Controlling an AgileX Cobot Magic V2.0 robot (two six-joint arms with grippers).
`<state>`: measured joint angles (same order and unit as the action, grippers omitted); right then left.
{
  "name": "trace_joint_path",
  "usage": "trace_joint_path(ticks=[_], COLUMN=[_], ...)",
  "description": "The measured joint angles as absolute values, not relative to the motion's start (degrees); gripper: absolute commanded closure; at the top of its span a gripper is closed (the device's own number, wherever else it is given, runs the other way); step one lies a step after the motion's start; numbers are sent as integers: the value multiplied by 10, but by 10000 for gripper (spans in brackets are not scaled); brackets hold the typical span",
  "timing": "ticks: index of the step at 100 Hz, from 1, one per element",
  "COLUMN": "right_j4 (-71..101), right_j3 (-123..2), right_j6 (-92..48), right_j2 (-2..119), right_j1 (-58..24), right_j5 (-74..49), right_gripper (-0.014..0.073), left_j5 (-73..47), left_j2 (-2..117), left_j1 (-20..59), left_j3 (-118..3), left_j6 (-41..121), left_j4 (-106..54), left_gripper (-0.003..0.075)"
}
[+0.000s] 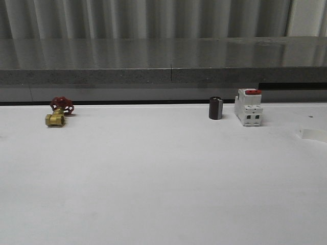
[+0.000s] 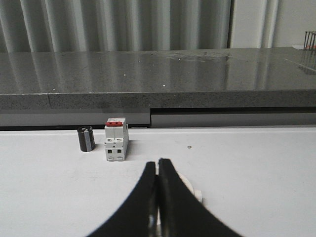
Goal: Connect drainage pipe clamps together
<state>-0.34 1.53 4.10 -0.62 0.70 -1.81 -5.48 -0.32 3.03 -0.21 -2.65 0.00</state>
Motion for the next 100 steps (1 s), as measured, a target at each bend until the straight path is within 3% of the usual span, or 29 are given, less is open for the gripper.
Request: trace_joint_path(ticks=[20,48,57,72,77,100], right_j4=[-3,-3,-3,-3,-3,-3], right_j3=[15,15,15,15,15,15], right_j6=[41,41,41,41,41,41], right_j2=[-6,-6,-6,-6,-6,-6], right_j1=[7,7,7,7,7,7], right_j5=[-18,-18,-18,-18,-18,-18], right_gripper=[662,662,662,662,662,662], left_j5=[-115,-230,-258,-285,-288,-292], left_j2=[16,191,257,375,411,575], left_j1=[30,30,30,30,30,-7], left_j3=[-38,-176,-215,-267,-280,-359], left_j6=[-25,-25,-25,-25,-25,-36], left_j4=[8,13,28,47,54,58], left_gripper=[740,722,605,255,185,208])
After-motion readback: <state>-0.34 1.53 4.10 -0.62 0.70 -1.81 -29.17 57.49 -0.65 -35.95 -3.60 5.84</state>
